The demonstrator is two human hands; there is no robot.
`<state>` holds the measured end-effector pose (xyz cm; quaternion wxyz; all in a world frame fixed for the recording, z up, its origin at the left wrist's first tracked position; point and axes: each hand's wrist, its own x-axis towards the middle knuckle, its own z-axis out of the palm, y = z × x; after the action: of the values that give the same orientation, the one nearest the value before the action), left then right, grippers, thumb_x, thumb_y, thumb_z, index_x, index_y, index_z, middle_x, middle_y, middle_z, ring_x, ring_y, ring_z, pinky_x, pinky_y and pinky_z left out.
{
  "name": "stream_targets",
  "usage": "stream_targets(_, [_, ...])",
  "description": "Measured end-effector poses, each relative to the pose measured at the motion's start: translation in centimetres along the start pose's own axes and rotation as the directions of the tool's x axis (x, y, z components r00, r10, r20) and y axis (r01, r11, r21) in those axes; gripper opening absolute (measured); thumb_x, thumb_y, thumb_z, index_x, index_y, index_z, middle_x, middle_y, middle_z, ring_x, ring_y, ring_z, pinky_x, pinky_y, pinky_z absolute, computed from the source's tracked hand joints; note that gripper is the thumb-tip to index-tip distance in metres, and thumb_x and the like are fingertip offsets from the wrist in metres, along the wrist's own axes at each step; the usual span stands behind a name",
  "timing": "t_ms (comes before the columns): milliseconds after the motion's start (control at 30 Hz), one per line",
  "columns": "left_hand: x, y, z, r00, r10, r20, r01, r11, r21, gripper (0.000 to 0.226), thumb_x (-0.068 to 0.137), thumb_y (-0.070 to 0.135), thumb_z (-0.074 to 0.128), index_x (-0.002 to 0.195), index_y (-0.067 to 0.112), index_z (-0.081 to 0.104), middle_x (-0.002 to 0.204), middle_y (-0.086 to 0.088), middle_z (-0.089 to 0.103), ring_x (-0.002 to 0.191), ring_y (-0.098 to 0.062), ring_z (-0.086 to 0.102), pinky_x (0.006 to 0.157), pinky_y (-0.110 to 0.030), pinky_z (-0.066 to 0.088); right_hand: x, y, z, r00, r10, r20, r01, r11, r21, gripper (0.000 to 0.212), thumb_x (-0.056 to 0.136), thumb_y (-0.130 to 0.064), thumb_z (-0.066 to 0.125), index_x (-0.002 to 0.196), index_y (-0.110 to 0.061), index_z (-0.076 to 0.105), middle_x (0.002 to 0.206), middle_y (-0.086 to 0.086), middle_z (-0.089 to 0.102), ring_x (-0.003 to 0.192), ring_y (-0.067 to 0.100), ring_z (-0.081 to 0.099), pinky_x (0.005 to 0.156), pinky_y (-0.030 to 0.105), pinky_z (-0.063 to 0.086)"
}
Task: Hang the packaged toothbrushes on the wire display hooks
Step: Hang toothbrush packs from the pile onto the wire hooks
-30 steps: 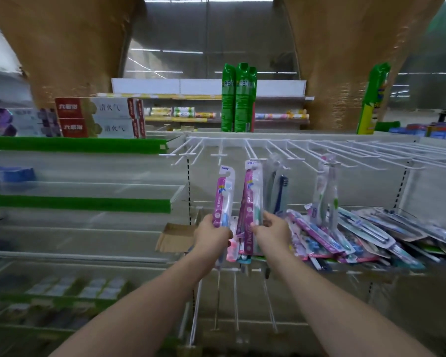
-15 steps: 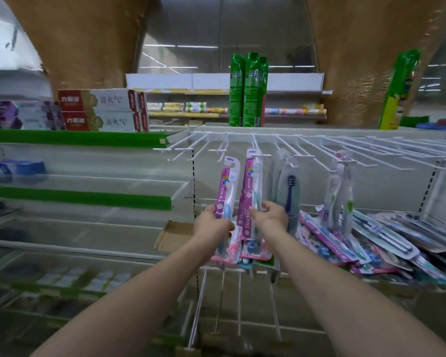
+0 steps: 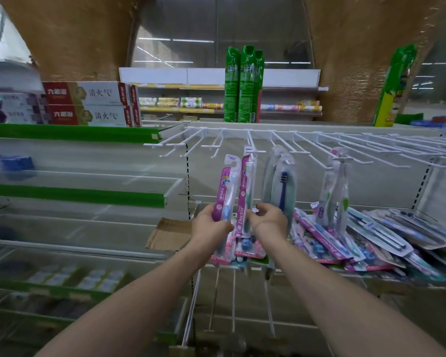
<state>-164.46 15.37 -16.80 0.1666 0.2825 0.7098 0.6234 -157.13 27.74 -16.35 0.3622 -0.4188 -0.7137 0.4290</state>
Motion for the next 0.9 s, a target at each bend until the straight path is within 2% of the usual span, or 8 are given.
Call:
stream_targets(167, [-1.0,-0.1,-0.2,0.994,0.055,0.090,-0.058,0.998,0.032,0.042,0.083,-0.003,0.072,0.114,0.024,0.062,0.101,0.004,0.072,0.092,-0.010,0.071,0.068,-0.026,0.058,-1.3,0.6,0.0,0.999,-0.009,-0.050,0.013,0.996,0.092,0.032,0.094,-0.029,0.070,0.122,-0.014,0.067,0.099,-0.003,0.069,0.082,0.013,0.062,0.078,0.029,0.053])
stream_targets(267, [-1.8,0.1,-0.1,0.989,0.073,0.128,-0.078,0.996,0.035,0.050,0.080,-0.001,0.074,0.124,0.019,0.061,0.105,0.002,0.072,0.099,-0.015,0.071,0.086,-0.040,0.061,-1.7,0.8,-0.1,0.999,0.003,-0.051,0.005,0.989,0.147,0.026,0.095,-0.025,0.068,0.118,-0.015,0.067,0.089,-0.008,0.064,0.078,0.006,0.061,0.067,0.025,0.051])
stream_targets(333, [-2.2,-0.1,0.1,0.987,0.080,0.143,-0.086,0.996,0.038,0.049,0.080,-0.001,0.073,0.124,0.019,0.062,0.106,0.001,0.072,0.100,-0.017,0.070,0.090,-0.045,0.060,-2.1,1.1,-0.3,0.999,-0.007,-0.053,0.015,0.989,0.150,0.023,0.095,-0.024,0.068,0.116,-0.015,0.067,0.092,-0.006,0.067,0.079,0.007,0.063,0.063,0.025,0.051])
stream_targets(433, [-2.7,-0.2,0.3,0.983,0.096,0.157,-0.105,0.993,0.047,0.042,0.081,0.000,0.073,0.115,0.023,0.062,0.104,0.000,0.071,0.099,-0.018,0.069,0.089,-0.044,0.060,-2.7,1.4,-0.6,0.998,0.002,-0.069,0.008,0.990,0.141,0.021,0.093,-0.024,0.069,0.112,-0.015,0.069,0.101,-0.002,0.069,0.090,0.016,0.065,0.080,0.036,0.057])
stream_targets(533, [-2.9,0.4,0.6,0.976,0.118,0.181,-0.123,0.992,0.021,0.042,0.083,-0.002,0.072,0.116,0.021,0.062,0.105,0.000,0.070,0.099,-0.018,0.068,0.083,-0.037,0.059,-3.0,1.5,-0.8,0.996,0.015,-0.088,-0.005,0.994,0.113,0.018,0.090,-0.024,0.072,0.106,-0.018,0.071,0.097,-0.002,0.071,0.094,0.020,0.067,0.089,0.043,0.057])
stream_targets(700, [-2.5,1.5,1.3,0.979,0.126,0.163,-0.120,0.992,-0.045,0.043,0.081,-0.004,0.072,0.115,0.020,0.061,0.102,0.000,0.071,0.095,-0.018,0.068,0.068,-0.026,0.052,-3.0,1.9,-1.6,0.994,0.005,-0.111,0.008,0.993,0.120,0.015,0.089,-0.019,0.073,0.103,-0.015,0.072,0.093,0.002,0.070,0.090,0.021,0.065,0.086,0.033,0.051])
stream_targets(833, [-2.0,1.4,2.0,0.981,0.110,0.159,-0.097,0.992,-0.084,0.040,0.083,-0.004,0.070,0.111,0.023,0.059,0.102,-0.001,0.070,0.096,-0.018,0.067,0.070,-0.028,0.053,-2.9,2.0,-2.0,0.993,-0.018,-0.117,0.030,0.994,0.105,0.005,0.090,-0.019,0.072,0.094,-0.019,0.068,0.090,0.000,0.069,0.088,0.020,0.064,0.082,0.032,0.051])
stream_targets(900, [-1.7,1.1,2.3,0.982,0.101,0.159,-0.084,0.991,-0.108,0.039,0.086,0.001,0.071,0.116,0.022,0.057,0.105,0.000,0.069,0.098,-0.018,0.067,0.074,-0.031,0.055,-2.8,2.0,-2.2,0.993,-0.021,-0.120,0.035,0.993,0.112,0.003,0.092,-0.021,0.070,0.092,-0.020,0.067,0.090,0.000,0.070,0.088,0.020,0.065,0.080,0.031,0.051])
